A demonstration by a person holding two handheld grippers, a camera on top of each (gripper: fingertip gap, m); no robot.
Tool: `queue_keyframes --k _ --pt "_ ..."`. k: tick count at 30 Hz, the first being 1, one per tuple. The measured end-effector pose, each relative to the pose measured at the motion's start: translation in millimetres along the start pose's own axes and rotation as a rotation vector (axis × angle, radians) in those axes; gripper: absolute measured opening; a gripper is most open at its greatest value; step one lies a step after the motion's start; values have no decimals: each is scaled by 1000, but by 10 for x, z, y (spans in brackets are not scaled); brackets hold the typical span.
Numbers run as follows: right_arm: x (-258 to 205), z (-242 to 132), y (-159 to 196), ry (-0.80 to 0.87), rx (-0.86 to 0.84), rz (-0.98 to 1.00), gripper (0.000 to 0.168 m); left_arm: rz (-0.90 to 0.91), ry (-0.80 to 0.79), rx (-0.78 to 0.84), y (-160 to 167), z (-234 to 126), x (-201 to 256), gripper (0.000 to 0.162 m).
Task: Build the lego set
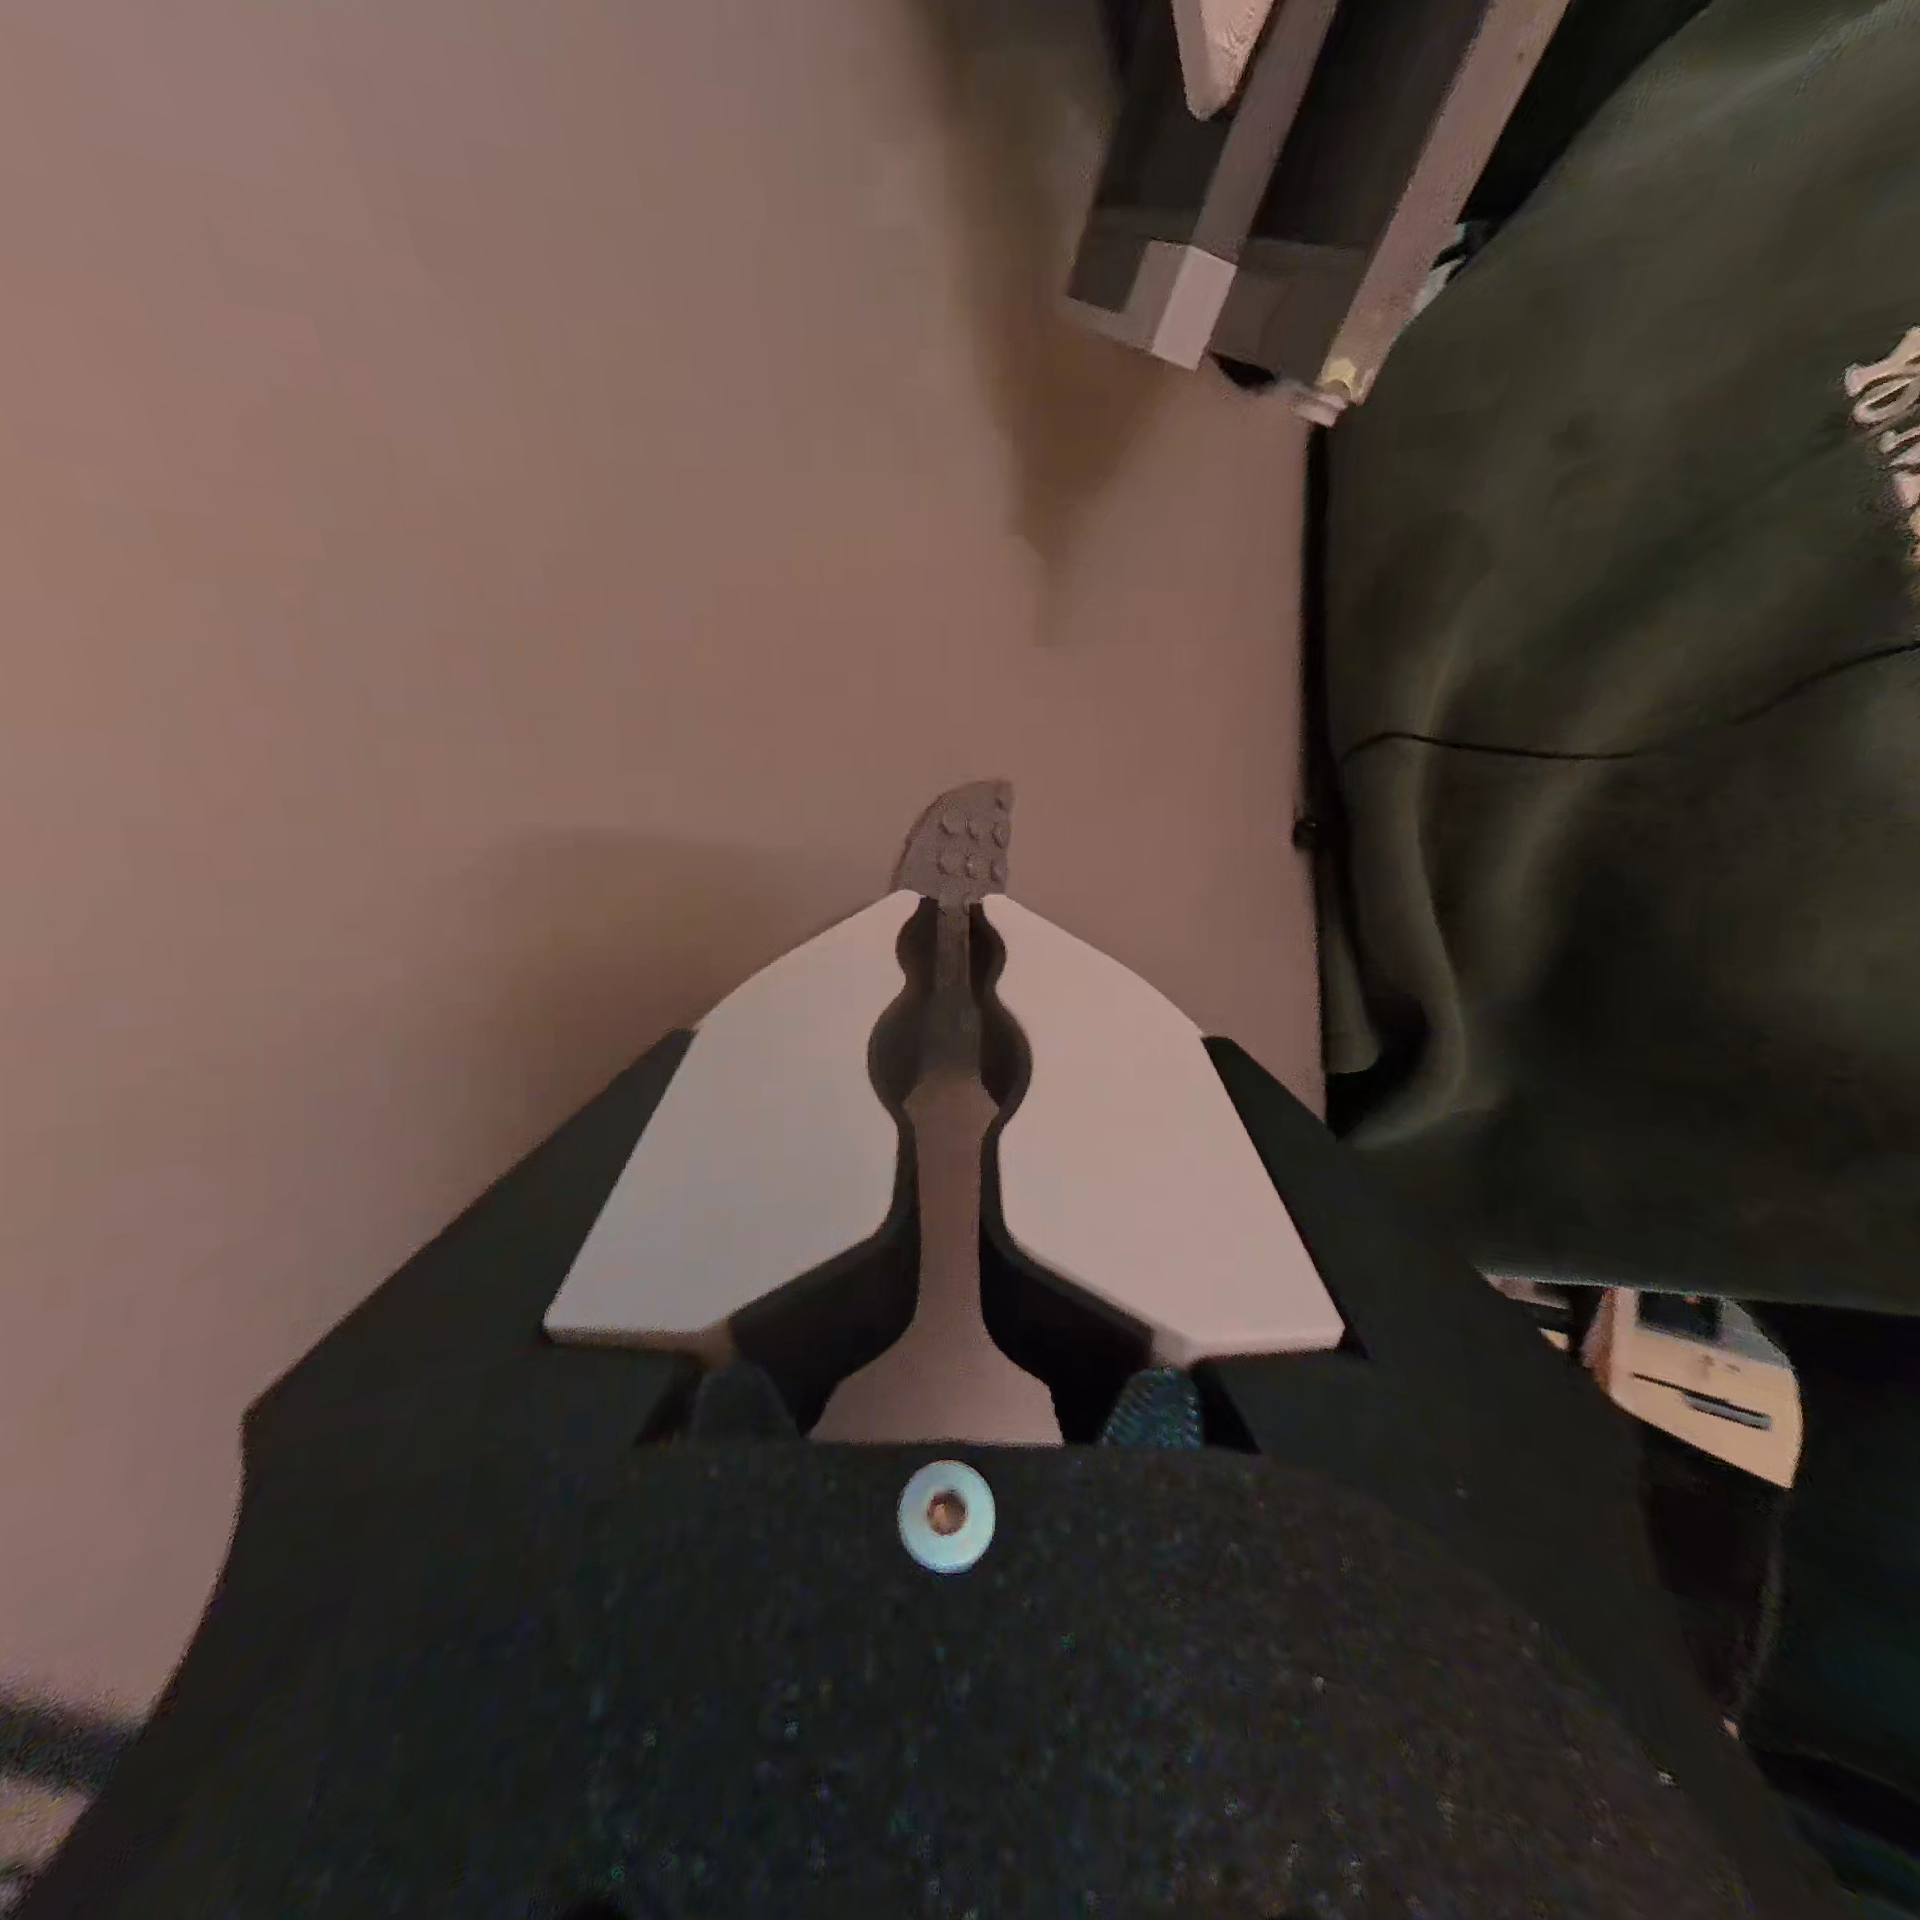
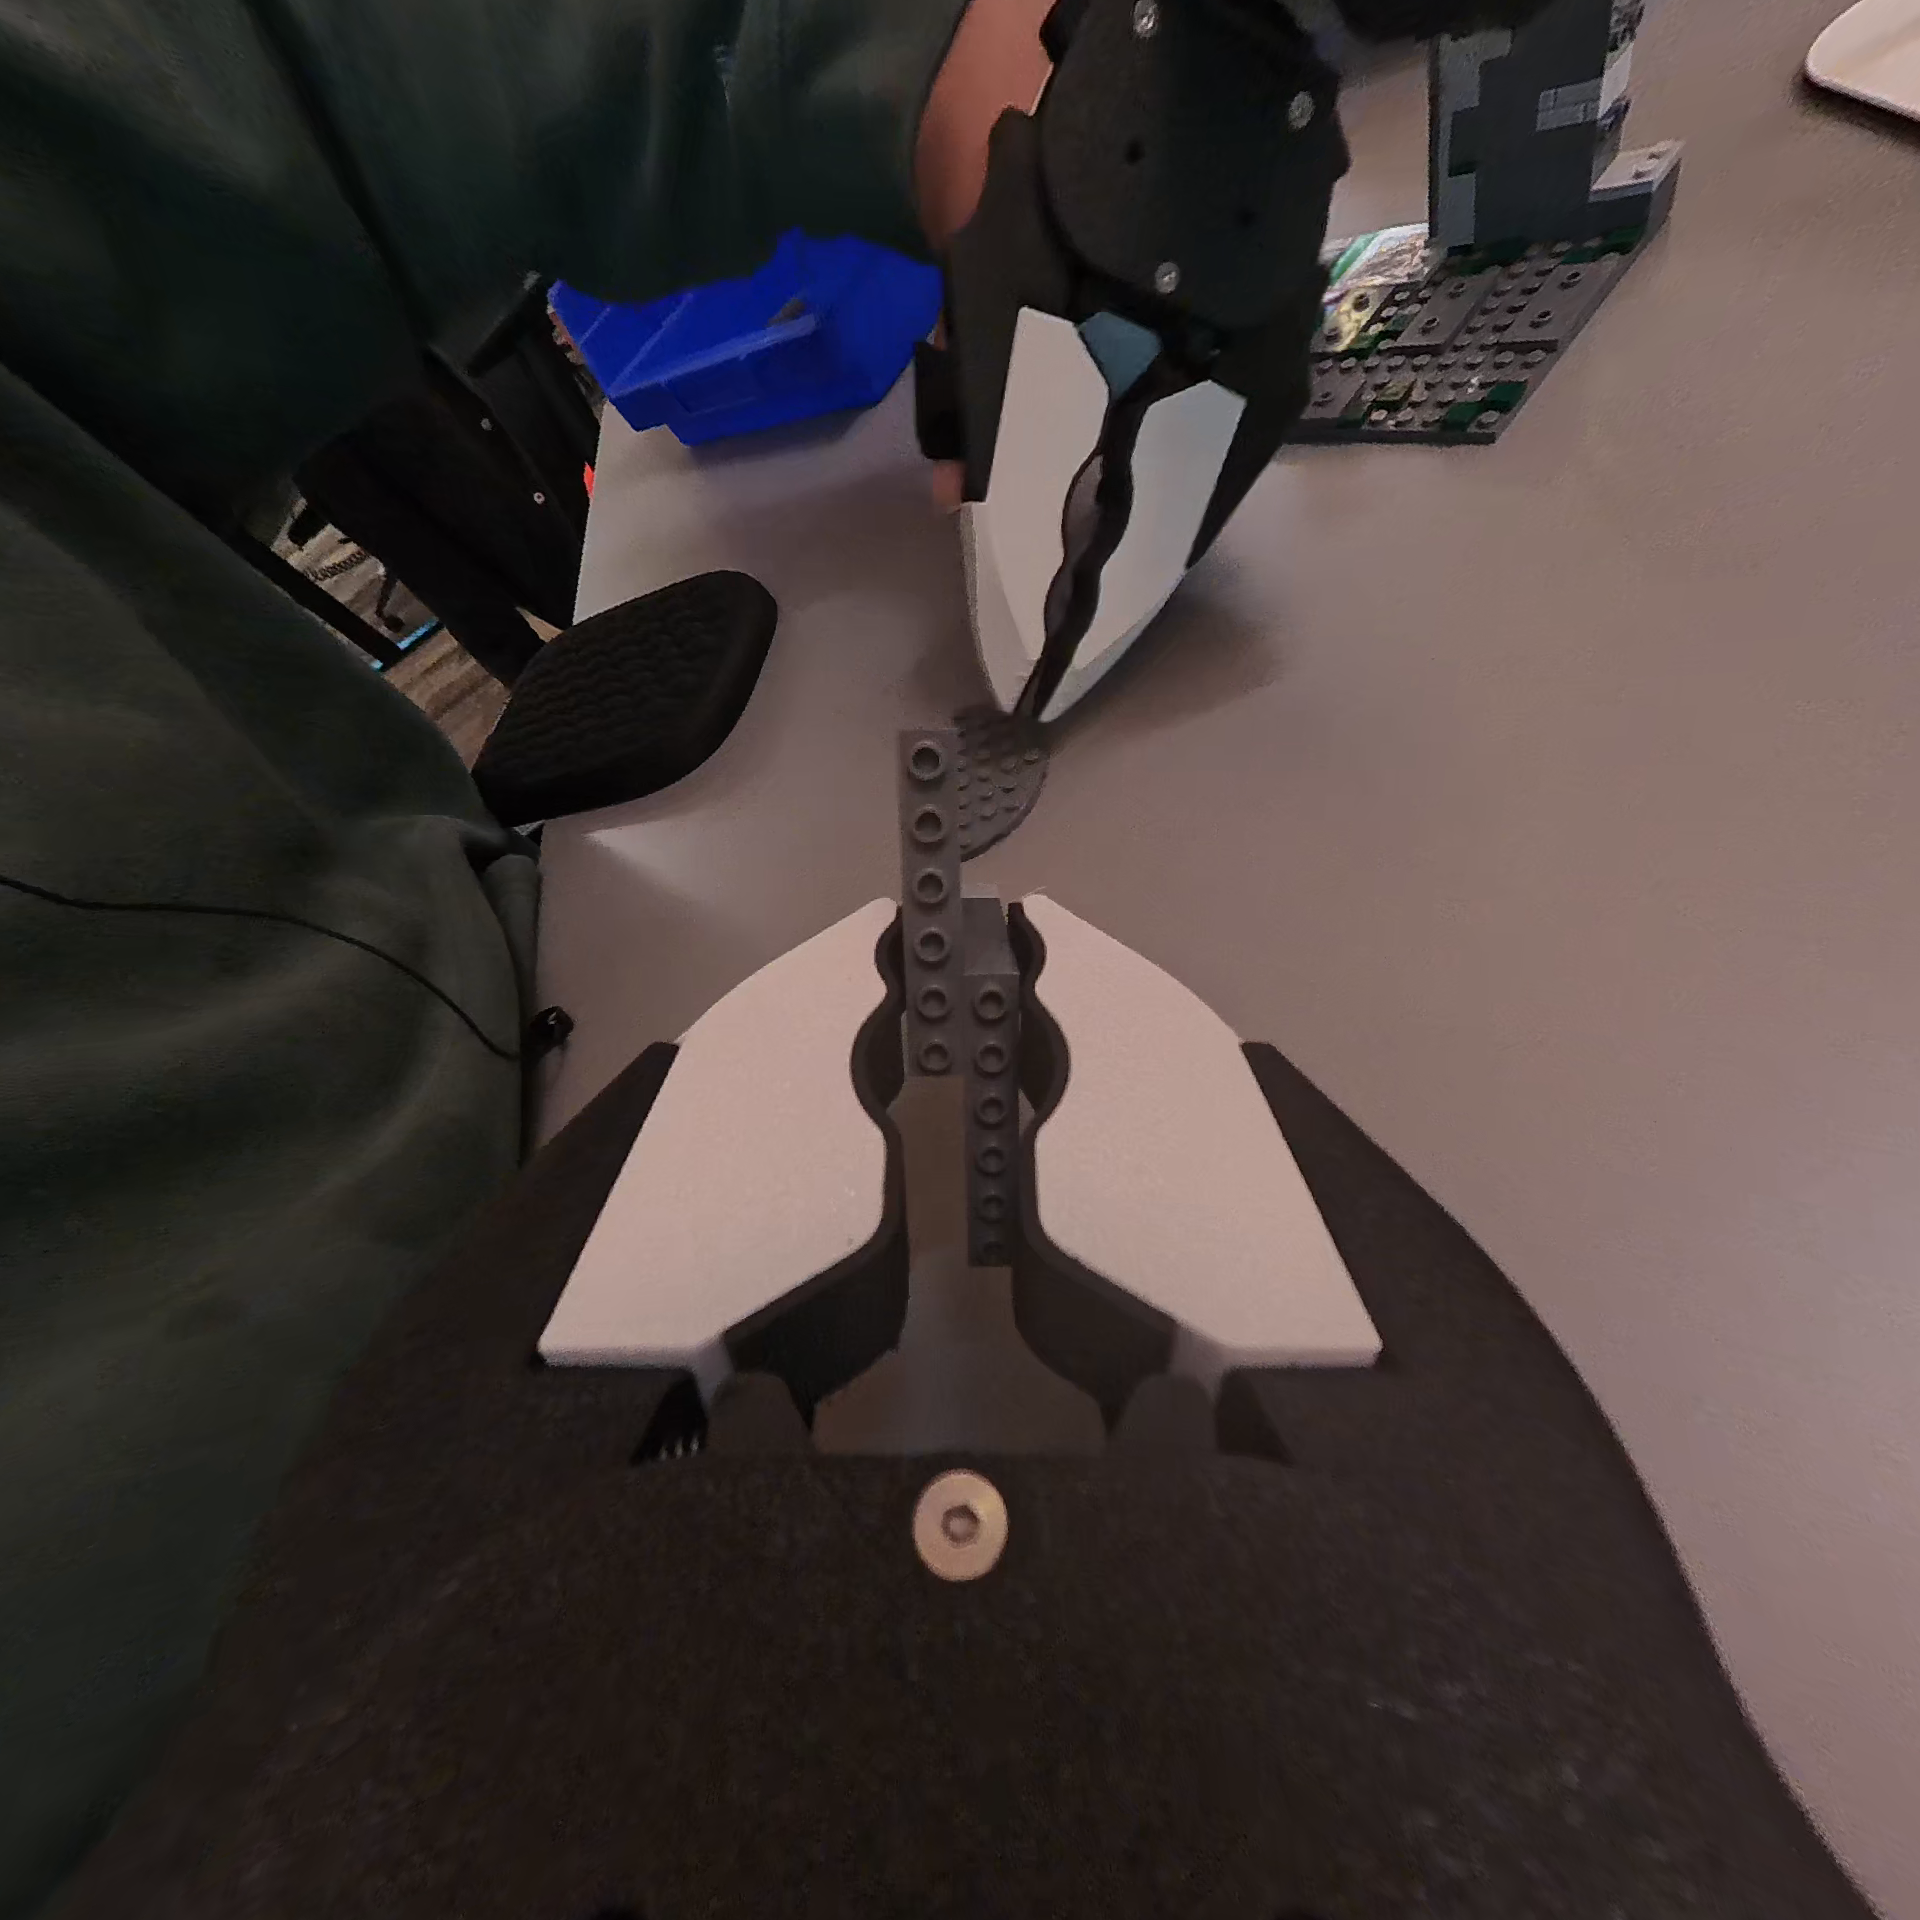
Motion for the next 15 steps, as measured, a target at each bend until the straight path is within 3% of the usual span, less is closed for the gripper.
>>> queue_keyframes --k 10,15 --pt "-11 70 48 -10 -30 -3 17 259 -370 48 115 2 169 26" --pt "-19 104 46 -21 -34 0 17 334 -464 13 205 155 173 29"
Point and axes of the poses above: each gripper's, where its closed fingertips meet, z out along the fingers, y out of its underside, x = y × z across the jaws, the point moved 4 cm from there along -z, back along the fingers, and after that the axes turned 3 degrees about y, right-handed, at the moved point
